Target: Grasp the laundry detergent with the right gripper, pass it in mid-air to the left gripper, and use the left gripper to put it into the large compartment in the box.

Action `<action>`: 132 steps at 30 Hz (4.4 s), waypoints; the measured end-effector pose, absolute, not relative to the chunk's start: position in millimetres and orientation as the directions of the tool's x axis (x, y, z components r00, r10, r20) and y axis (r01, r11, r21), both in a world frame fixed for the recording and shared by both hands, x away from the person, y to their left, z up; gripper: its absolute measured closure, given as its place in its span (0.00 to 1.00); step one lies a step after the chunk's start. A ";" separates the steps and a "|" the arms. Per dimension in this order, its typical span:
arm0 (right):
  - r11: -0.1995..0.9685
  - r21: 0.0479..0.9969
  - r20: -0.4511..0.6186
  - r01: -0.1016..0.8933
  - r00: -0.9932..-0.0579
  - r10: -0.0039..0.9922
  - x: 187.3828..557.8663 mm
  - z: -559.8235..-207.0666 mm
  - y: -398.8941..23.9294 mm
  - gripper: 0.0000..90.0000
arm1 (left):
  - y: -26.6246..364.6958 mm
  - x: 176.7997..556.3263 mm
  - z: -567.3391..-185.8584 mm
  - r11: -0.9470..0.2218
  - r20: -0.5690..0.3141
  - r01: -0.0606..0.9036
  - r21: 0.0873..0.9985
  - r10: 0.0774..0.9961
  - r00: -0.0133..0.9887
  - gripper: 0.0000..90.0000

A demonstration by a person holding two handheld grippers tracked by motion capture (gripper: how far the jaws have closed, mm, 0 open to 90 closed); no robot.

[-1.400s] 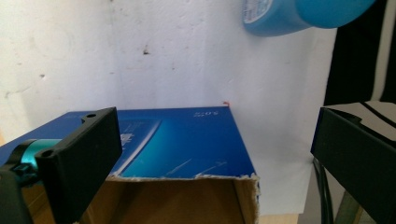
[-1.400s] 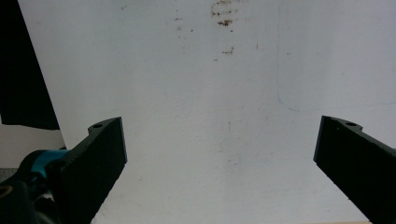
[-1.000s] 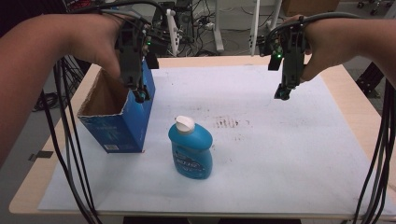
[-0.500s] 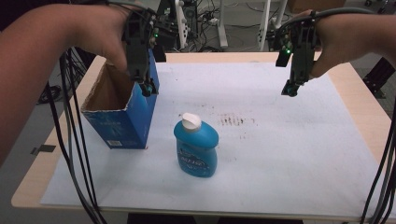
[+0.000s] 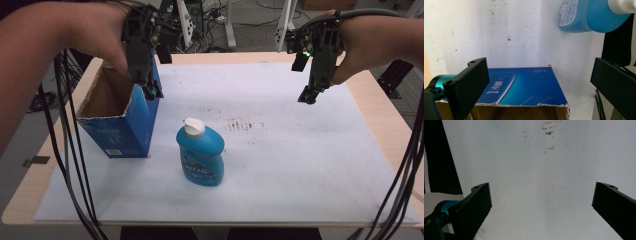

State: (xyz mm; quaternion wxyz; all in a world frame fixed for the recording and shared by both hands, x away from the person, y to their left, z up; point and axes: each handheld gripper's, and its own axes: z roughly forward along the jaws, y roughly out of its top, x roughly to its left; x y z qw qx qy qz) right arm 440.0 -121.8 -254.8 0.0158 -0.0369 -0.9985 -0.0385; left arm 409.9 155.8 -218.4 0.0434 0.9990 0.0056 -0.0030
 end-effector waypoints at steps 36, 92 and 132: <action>0.871 0.464 0.121 0.164 -0.985 0.121 362.6 -316.7 -134.1 0.02 | 158.7 401.4 -221.4 -0.993 -0.002 0.012 0.117 0.012 1.000 0.02; 0.486 0.842 0.185 0.237 -0.971 0.153 315.5 -418.1 -43.0 0.02 | 161.8 399.9 -225.1 -0.992 -0.005 0.003 0.126 0.002 1.000 0.02; 0.389 0.903 0.121 0.184 -0.976 0.181 310.0 -429.5 -30.5 0.24 | 162.2 397.8 -226.6 -0.992 -0.001 0.010 0.127 0.010 1.000 0.02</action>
